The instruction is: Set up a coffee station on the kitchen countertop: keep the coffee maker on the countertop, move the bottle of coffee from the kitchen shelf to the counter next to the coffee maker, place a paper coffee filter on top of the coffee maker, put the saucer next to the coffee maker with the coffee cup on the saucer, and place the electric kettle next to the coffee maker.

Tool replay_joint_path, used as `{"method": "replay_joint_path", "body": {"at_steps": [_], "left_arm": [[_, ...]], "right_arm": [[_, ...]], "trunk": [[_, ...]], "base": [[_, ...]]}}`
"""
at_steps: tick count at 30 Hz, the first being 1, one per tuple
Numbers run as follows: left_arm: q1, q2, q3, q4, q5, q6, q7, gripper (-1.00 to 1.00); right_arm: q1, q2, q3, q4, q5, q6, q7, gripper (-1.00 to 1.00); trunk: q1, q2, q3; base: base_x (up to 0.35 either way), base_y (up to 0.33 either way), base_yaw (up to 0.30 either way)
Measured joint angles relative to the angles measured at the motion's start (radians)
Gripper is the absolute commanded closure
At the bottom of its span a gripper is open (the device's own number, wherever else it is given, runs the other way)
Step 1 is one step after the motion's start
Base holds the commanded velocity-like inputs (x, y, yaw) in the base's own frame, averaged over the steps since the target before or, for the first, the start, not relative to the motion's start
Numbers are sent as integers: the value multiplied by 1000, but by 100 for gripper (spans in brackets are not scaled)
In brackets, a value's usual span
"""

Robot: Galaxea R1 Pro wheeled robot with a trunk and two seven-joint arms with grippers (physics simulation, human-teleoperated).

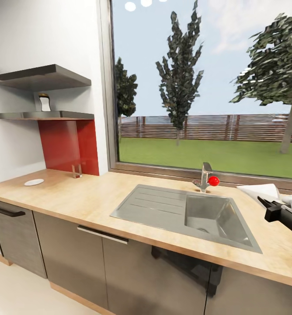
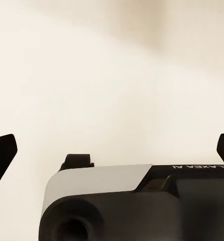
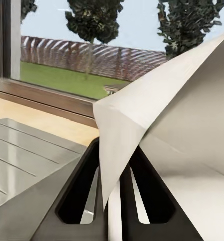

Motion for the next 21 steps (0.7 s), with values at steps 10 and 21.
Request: {"method": "replay_joint_path", "body": {"at_steps": [10, 21], "left_arm": [[0, 0, 0, 0, 0, 0, 0, -100], [0, 3, 1, 1, 2, 0, 0, -100]], "right_arm": [[0, 0, 0, 0, 0, 10, 0, 100], [1, 39, 90, 39, -138, 178, 58, 100]], "trunk": [[0, 0, 0], [-38, 70, 31]], "base": [[0, 0, 0], [0, 0, 0]]}}
